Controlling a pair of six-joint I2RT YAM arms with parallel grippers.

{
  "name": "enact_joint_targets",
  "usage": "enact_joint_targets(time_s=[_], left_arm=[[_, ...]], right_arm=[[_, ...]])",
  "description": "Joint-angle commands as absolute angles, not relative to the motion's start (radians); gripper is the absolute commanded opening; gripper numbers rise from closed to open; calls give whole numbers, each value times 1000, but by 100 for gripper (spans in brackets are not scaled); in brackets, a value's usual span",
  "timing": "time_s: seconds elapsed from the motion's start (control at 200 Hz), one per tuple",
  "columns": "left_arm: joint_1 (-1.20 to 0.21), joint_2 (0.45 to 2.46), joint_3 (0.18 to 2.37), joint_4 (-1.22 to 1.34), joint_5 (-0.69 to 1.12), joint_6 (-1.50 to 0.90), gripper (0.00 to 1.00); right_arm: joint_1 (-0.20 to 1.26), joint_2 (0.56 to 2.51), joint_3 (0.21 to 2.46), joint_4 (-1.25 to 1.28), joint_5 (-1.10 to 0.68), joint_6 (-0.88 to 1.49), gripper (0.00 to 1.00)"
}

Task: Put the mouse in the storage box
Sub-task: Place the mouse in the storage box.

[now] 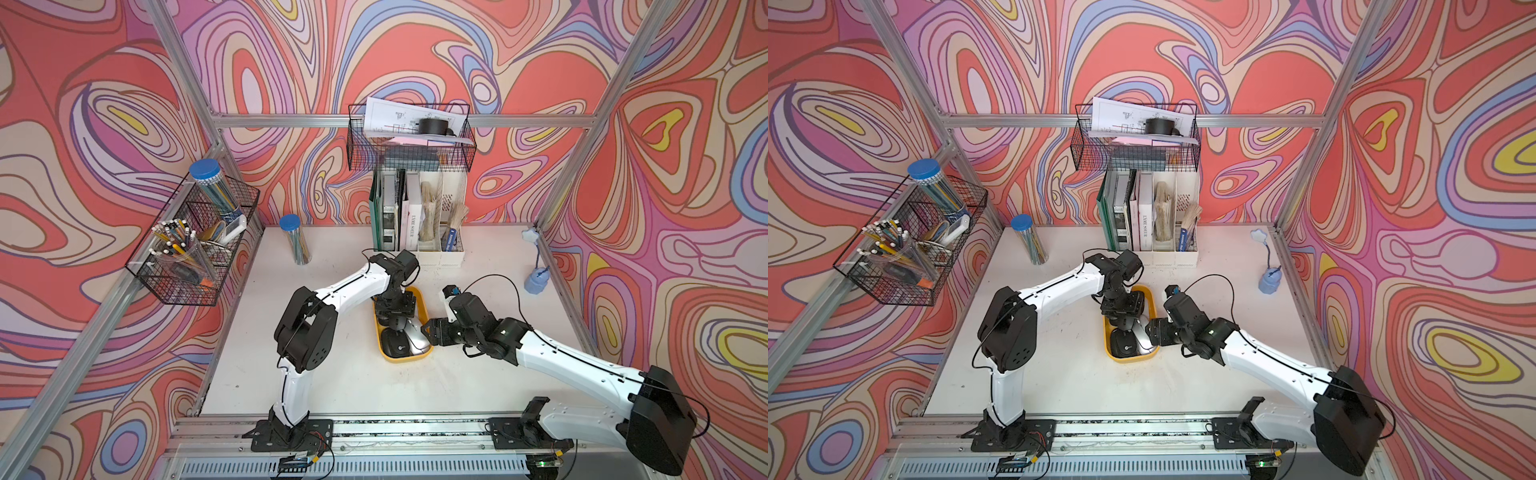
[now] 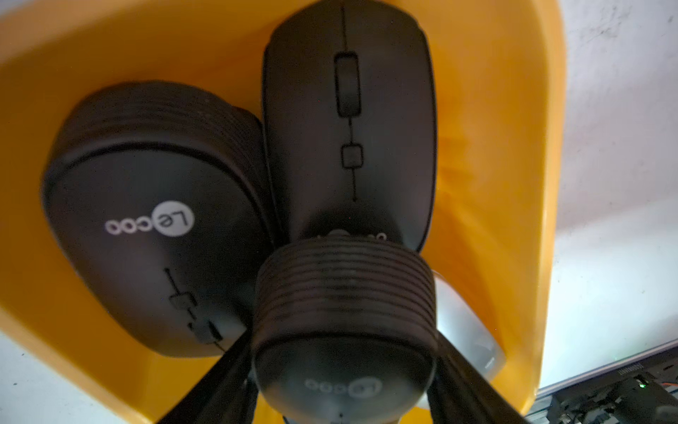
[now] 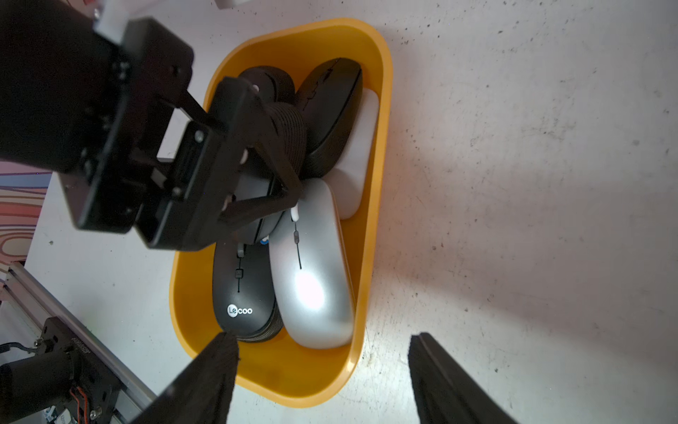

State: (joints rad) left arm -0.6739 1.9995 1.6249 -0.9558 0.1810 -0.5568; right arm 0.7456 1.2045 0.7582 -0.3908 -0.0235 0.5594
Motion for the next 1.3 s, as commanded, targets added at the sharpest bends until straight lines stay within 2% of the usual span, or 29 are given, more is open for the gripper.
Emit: enact_joint_targets(time_s=[0.0, 0.25, 0.476, 0.506, 0.521, 0.541, 0.616, 0.766, 0.941, 1.012, 1.082, 1.192, 1.297], left_arm=[[-675, 1952, 1637, -990, 174, -541, 76], [-676, 1825, 1594, -984, 125, -545, 77], [-676, 1726, 1533, -1017, 59, -541, 89], [-676, 1706, 1520, -1019, 30, -540, 95], [-676, 1695, 1514, -1018, 12, -539, 98], [-676, 1680, 1506, -1015, -4, -537, 98], [-686, 1612, 1479, -1014, -113, -522, 98], [-737, 1528, 1487, -1063, -348, -485, 98], [-738, 1368, 1361, -989, -730, -547, 99], [-738, 1273, 1245, -877, -855, -533, 98], [-721, 1161, 1084, -615, -818, -355, 98], [-599, 1020, 861, -226, -547, -187, 98], [-463, 968, 697, 29, -376, -112, 98]], right_arm=[[740, 1213, 749, -368, -36, 562, 76], [740, 1215, 779, -399, -41, 563, 76], [741, 1208, 839, -481, 26, 550, 77], [741, 1209, 850, -492, 44, 549, 85], [741, 1208, 857, -497, 56, 546, 93], [742, 1205, 864, -498, 67, 533, 98], [768, 1172, 887, -488, 104, 473, 98], [782, 1117, 903, -429, 335, 420, 98], [782, 1244, 1001, -464, 650, 320, 98], [763, 1302, 1022, -404, 603, 219, 98], [737, 1313, 973, -236, 515, 126, 98], [674, 1304, 895, -21, 420, 26, 98], [598, 1364, 951, -94, 391, -21, 98]])
